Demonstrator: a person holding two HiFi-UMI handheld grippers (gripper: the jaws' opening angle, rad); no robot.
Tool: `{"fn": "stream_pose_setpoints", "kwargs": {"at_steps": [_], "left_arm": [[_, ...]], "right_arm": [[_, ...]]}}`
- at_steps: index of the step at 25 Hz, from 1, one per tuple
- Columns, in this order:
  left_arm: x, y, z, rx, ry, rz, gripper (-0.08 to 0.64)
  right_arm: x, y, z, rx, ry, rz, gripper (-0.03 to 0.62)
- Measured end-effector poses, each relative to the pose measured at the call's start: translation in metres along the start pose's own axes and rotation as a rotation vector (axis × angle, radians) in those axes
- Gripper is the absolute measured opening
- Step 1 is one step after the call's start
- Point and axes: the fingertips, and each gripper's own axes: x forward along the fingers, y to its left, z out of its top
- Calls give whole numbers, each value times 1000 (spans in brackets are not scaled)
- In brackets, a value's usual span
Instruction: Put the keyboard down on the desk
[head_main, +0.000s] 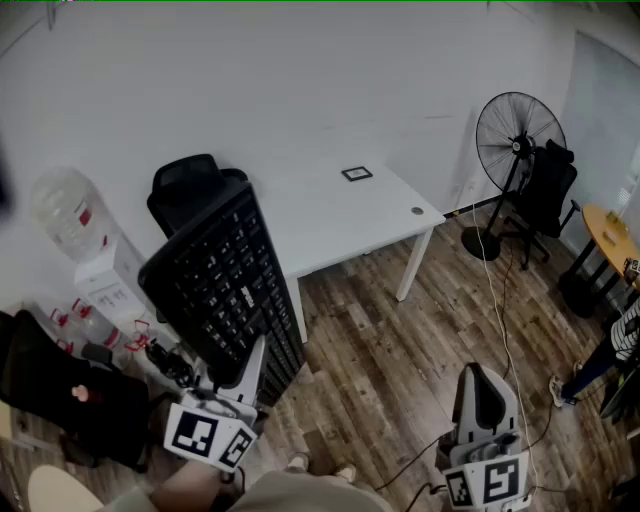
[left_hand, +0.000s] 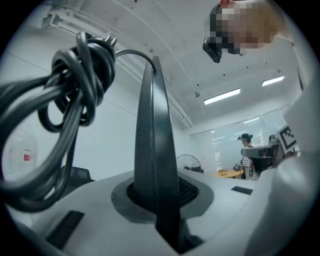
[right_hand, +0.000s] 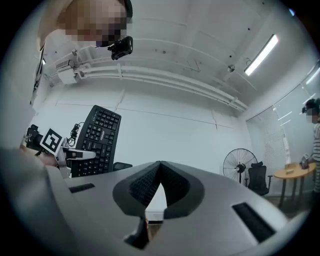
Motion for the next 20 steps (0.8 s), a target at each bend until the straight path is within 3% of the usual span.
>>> {"fn": "stream_pose_setpoints", "kwargs": {"at_steps": [4,11,20], "left_arm": [[-2,9,4,18,5,14,84],[8,12,-5,50,-2,20,84],[33,-55,-18,138,-41,31,84]], "right_arm": [[13,20,6,22,-30,60,24],[26,25,1,-10,7,22,25],[13,-17,-18,-9,-17,45,25]]}}
